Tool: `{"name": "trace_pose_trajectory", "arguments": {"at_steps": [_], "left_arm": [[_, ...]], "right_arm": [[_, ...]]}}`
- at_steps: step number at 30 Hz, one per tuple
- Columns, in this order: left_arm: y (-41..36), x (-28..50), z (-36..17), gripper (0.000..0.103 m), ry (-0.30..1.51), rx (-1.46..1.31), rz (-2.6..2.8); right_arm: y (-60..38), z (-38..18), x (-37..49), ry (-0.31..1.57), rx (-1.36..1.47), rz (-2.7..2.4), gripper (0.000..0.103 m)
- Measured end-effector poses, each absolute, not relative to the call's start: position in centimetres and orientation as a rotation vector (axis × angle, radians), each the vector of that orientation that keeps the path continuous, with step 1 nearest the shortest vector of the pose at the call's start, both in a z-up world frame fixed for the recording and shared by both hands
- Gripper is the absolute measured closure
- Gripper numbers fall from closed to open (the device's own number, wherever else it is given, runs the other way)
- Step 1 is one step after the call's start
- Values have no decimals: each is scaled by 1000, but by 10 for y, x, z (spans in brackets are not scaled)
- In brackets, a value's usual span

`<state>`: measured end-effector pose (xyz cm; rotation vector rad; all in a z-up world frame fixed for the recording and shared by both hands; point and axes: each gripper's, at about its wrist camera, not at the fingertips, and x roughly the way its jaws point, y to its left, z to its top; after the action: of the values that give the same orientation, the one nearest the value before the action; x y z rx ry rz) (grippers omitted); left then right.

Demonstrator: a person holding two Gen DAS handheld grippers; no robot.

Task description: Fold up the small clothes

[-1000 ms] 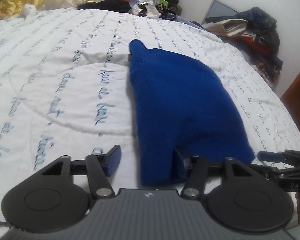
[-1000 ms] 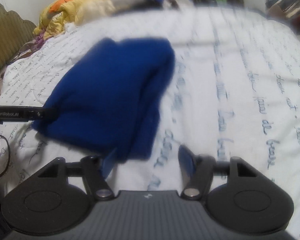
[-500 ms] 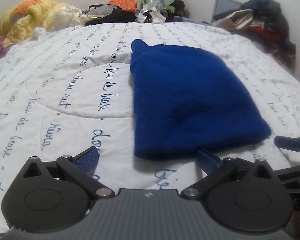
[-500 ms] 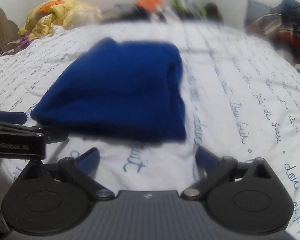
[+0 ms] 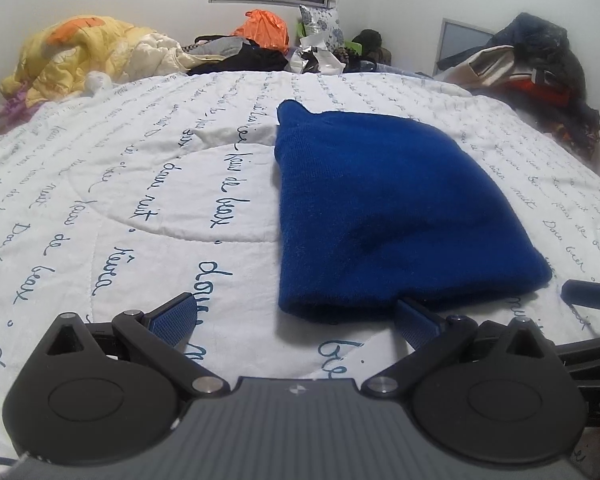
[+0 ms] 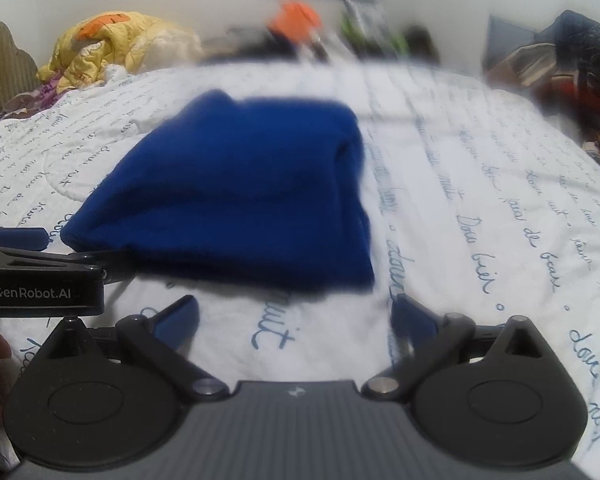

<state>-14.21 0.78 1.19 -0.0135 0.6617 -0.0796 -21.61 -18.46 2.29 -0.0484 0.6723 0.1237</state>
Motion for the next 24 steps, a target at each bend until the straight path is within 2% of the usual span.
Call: {"name": "trace_pose_trajectory", "arguments": {"at_steps": [13,24], "left_arm": [[4,-139,9,0,666,46,-93],[5,-139,7,0,653,44,-91]], "right_arm": [[-203,26,-204,725,-3,86,0],[-204,17,-202,659,-2,100,0]]}}
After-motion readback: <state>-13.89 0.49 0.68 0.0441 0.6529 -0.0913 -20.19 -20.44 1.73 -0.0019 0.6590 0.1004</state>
